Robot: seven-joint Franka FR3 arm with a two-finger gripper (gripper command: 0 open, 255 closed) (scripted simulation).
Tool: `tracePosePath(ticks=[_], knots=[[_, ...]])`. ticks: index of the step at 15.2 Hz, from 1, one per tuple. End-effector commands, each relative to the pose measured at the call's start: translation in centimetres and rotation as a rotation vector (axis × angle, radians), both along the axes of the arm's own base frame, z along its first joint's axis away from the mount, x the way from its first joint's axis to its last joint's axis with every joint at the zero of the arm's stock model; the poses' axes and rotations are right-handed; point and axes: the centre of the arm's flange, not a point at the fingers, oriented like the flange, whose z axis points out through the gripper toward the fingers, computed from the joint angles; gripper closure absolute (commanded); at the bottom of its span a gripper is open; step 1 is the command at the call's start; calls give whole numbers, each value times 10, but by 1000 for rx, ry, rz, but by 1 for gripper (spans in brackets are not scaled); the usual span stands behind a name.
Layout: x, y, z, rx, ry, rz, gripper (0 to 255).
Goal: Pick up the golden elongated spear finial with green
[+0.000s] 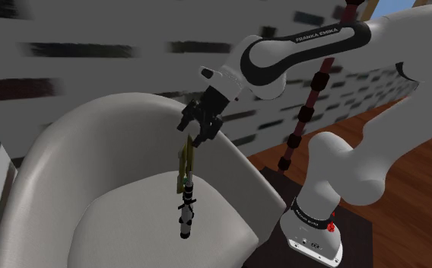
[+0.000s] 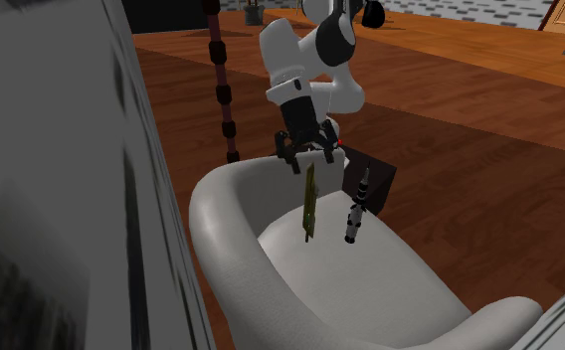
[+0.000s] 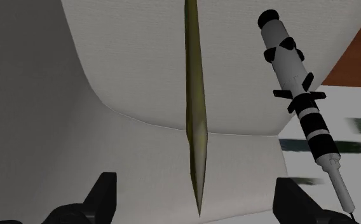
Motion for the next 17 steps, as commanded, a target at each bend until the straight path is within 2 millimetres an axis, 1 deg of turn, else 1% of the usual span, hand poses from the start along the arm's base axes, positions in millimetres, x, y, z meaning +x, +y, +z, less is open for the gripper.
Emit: tracePosePath(ticks=[1, 3, 5, 6, 15, 17], knots=[[0, 0, -11, 1, -3, 4, 0], [0, 0, -21, 1, -3, 4, 0], [0, 0, -24, 1, -3, 4, 0], [0, 0, -24, 1, -3, 4, 255], [0, 0, -24, 1, -3, 4, 255], [0, 0, -14, 1, -3, 4, 255]])
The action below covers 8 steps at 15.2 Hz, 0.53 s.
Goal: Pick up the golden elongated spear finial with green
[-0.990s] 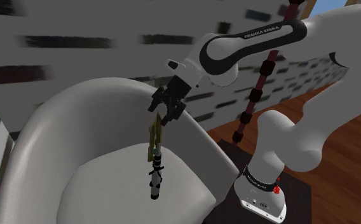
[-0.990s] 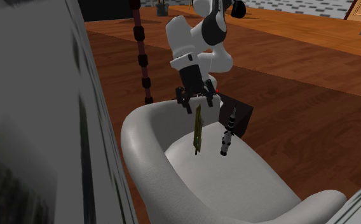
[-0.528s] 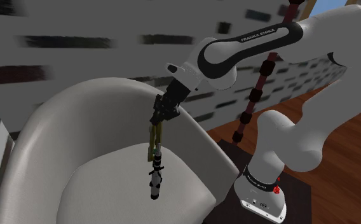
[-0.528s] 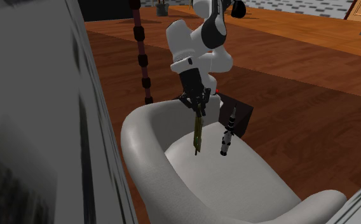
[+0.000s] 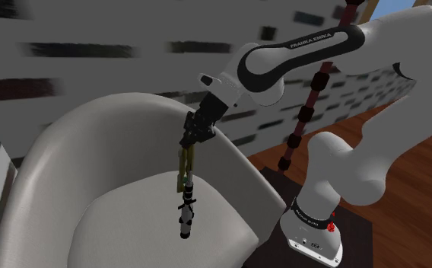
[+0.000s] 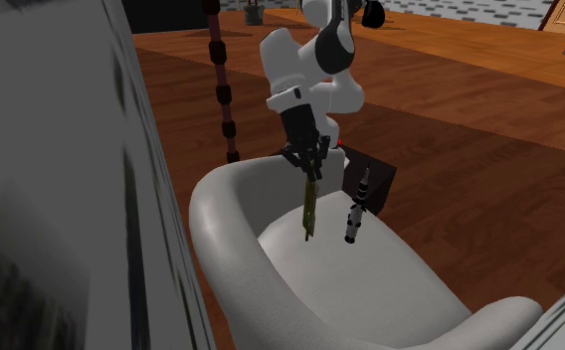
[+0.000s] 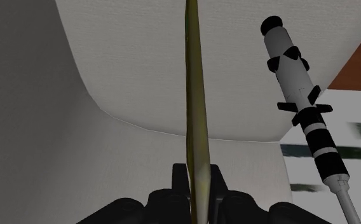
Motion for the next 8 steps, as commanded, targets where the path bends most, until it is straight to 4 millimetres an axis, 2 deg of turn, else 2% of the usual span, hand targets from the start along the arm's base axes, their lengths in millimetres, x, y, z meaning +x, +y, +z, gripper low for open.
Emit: tracePosePath(ticks=[1, 8], knots=[[0, 0, 10, 0, 0, 0, 255], [0, 0, 47, 0, 0, 0, 255]])
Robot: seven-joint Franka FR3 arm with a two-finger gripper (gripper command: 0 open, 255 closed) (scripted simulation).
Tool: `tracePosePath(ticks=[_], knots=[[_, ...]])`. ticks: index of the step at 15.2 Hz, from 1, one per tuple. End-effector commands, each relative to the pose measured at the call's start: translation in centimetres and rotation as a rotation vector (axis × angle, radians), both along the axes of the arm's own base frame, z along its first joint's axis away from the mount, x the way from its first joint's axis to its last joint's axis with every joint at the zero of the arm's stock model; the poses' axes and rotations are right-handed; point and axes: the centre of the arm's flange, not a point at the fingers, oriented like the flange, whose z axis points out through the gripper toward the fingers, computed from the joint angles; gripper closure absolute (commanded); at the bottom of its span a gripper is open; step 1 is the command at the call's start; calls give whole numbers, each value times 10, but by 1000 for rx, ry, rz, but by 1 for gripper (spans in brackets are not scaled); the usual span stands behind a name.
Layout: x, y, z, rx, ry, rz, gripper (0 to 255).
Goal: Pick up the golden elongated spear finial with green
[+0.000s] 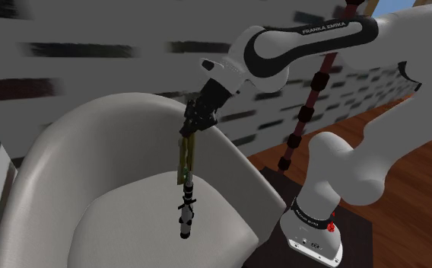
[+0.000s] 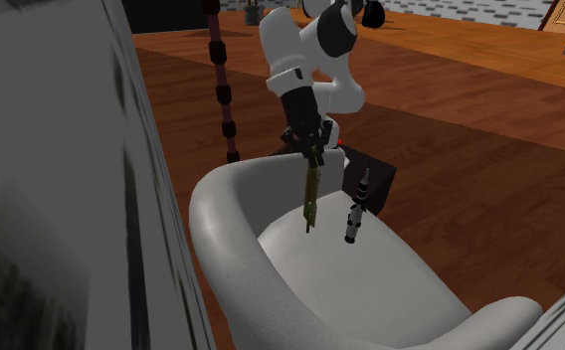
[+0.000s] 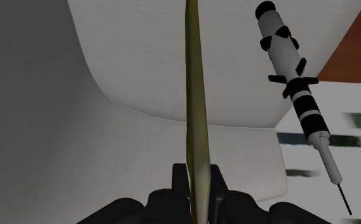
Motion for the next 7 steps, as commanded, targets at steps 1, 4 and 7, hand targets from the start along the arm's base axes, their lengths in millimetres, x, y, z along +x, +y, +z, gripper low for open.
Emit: tracePosePath(ticks=[1, 4, 7], knots=[[0, -1, 11, 0, 0, 0, 255], [0, -1, 27, 0, 0, 0, 255], [0, -1, 33, 0, 0, 0, 255]])
